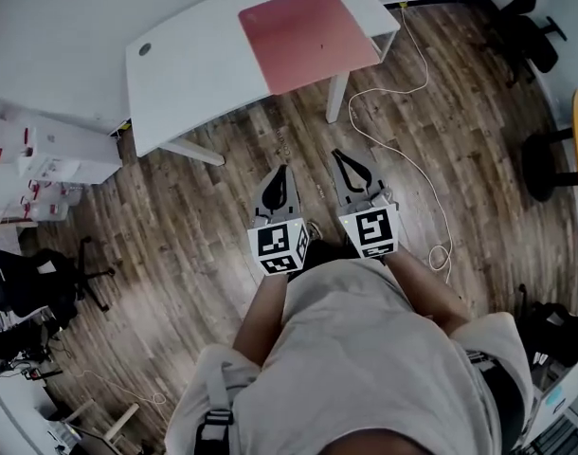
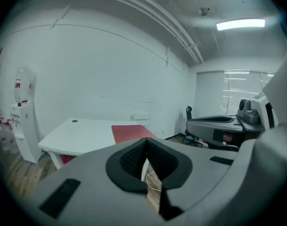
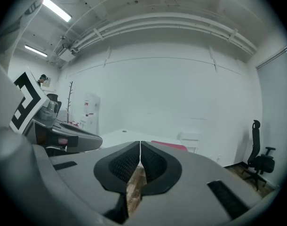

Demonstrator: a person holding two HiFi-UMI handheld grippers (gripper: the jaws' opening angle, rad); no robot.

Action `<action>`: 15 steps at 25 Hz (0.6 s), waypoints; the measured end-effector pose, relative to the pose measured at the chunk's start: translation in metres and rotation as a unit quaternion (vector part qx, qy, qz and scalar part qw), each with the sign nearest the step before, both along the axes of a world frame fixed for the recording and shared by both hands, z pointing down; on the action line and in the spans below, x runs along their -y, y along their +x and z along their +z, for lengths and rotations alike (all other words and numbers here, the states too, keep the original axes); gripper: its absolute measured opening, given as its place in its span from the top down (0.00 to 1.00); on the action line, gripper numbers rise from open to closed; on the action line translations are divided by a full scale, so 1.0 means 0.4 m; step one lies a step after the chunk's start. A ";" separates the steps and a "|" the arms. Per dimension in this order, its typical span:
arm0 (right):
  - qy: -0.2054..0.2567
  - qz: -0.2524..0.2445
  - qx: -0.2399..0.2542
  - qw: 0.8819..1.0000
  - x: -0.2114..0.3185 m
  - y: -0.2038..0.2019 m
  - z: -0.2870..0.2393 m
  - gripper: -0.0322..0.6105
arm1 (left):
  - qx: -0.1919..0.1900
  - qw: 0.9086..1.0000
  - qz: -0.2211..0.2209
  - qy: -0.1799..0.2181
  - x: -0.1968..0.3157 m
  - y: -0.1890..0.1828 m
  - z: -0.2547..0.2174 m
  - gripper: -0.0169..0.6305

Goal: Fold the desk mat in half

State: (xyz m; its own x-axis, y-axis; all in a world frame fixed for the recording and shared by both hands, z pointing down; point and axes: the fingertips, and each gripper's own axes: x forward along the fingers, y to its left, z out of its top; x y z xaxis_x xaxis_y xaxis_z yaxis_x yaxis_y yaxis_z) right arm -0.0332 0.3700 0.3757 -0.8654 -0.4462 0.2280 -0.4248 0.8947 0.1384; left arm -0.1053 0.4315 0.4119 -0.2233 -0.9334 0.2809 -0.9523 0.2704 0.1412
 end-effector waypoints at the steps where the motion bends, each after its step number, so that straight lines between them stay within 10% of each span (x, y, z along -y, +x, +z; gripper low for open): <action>1: 0.000 0.002 -0.004 1.000 -0.003 -0.004 0.006 0.89 | -0.004 1.000 0.006 -0.002 0.002 -0.001 0.007 0.95; 15: -0.029 0.020 -0.043 0.998 0.067 -0.048 0.098 0.89 | -0.049 0.997 0.034 -0.040 0.085 -0.047 0.106 0.95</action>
